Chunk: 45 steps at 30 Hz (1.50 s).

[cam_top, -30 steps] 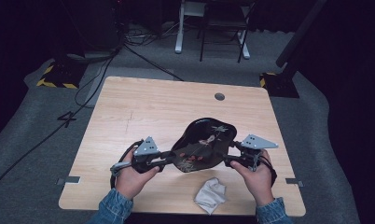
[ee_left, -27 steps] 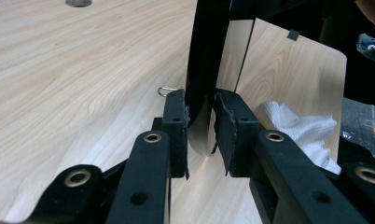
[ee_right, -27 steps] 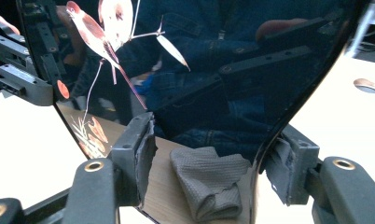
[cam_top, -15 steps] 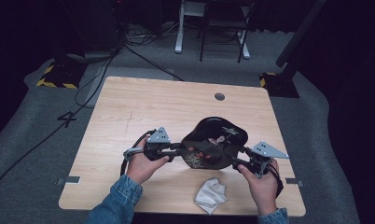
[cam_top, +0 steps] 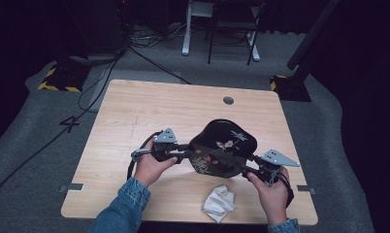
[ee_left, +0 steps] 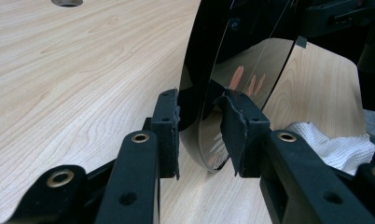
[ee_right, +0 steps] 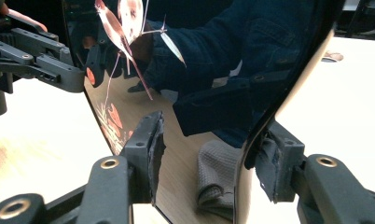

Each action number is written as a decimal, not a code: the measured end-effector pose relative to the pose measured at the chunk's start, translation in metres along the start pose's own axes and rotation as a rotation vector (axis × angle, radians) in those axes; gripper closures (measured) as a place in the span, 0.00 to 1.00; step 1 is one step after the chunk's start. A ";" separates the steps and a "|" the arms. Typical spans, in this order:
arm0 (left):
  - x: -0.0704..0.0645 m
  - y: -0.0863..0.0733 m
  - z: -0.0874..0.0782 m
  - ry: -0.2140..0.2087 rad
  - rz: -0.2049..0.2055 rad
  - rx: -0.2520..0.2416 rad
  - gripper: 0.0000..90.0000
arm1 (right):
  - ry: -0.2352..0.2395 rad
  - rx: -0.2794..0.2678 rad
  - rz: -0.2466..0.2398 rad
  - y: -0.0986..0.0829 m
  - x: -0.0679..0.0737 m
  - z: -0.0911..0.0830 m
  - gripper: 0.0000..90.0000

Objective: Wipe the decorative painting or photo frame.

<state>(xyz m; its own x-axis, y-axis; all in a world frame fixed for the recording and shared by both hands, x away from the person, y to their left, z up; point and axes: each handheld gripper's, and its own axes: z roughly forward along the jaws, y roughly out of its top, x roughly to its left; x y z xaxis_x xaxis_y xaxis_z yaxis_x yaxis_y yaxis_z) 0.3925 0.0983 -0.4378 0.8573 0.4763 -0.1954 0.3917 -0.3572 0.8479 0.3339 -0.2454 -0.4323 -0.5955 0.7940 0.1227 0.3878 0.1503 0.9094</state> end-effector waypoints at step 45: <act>-0.116 -0.008 0.017 -0.135 0.211 0.138 0.45 | 0.071 -0.001 -0.035 0.007 -0.006 -0.005 0.47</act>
<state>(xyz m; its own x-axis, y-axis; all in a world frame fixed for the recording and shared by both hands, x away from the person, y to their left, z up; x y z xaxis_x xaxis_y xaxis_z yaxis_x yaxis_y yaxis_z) 0.2961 0.0322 -0.4304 0.9579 0.2717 -0.0931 0.2334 -0.5476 0.8035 0.3372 -0.2522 -0.4246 -0.6568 0.7446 0.1187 0.3653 0.1765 0.9140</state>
